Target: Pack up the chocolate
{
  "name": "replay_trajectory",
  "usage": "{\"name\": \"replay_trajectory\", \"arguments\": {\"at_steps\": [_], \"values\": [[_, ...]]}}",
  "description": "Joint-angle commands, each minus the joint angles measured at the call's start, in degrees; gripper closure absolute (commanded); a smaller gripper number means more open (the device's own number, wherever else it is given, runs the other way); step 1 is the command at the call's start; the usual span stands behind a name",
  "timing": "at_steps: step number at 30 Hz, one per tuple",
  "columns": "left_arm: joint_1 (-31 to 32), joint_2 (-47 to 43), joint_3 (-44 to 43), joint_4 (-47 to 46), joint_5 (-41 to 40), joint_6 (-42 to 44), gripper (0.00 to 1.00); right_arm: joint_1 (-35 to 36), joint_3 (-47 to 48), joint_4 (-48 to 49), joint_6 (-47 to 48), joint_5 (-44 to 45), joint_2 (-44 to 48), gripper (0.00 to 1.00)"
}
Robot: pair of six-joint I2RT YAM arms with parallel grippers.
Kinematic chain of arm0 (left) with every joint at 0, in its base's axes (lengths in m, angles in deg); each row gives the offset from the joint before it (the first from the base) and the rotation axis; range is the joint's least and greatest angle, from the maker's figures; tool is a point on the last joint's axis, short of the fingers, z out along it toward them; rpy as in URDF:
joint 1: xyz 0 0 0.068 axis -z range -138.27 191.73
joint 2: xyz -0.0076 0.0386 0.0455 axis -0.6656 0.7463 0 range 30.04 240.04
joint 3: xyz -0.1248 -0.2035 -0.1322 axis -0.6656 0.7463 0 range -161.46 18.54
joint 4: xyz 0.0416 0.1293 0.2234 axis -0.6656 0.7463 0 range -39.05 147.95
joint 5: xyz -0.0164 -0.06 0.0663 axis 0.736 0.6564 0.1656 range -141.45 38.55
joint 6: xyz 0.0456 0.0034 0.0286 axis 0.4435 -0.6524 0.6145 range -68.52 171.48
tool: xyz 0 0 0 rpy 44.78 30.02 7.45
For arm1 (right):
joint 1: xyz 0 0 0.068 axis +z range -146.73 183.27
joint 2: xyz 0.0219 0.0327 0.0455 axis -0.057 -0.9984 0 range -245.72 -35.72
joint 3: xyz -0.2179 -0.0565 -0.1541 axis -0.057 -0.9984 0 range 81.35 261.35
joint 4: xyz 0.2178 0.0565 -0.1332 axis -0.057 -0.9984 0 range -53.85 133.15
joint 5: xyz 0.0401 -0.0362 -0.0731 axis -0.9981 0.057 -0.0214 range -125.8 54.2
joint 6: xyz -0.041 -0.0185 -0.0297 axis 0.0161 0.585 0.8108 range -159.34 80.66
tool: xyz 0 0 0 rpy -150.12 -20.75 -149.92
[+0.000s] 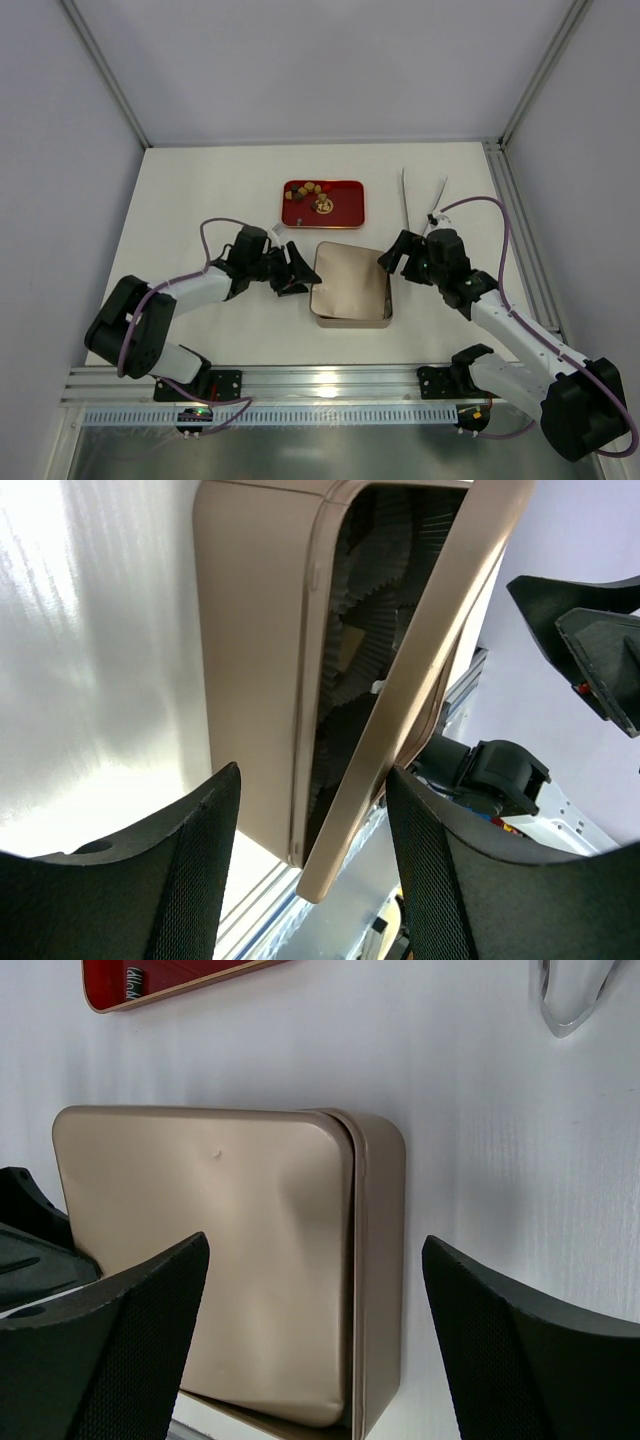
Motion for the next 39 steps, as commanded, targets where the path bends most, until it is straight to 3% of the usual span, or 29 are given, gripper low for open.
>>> {"name": "replay_trajectory", "arguments": {"at_steps": [1, 39], "values": [[-0.4, -0.3, -2.2, 3.4, -0.6, 2.5, 0.41, 0.4, -0.1, 2.4, -0.1, 0.1, 0.3, 0.13], [-0.3, 2.6, -8.1, 12.2, -2.2, 7.7, 0.46, 4.5, -1.0, 4.1, -1.0, 0.9, -2.3, 0.15]]}}
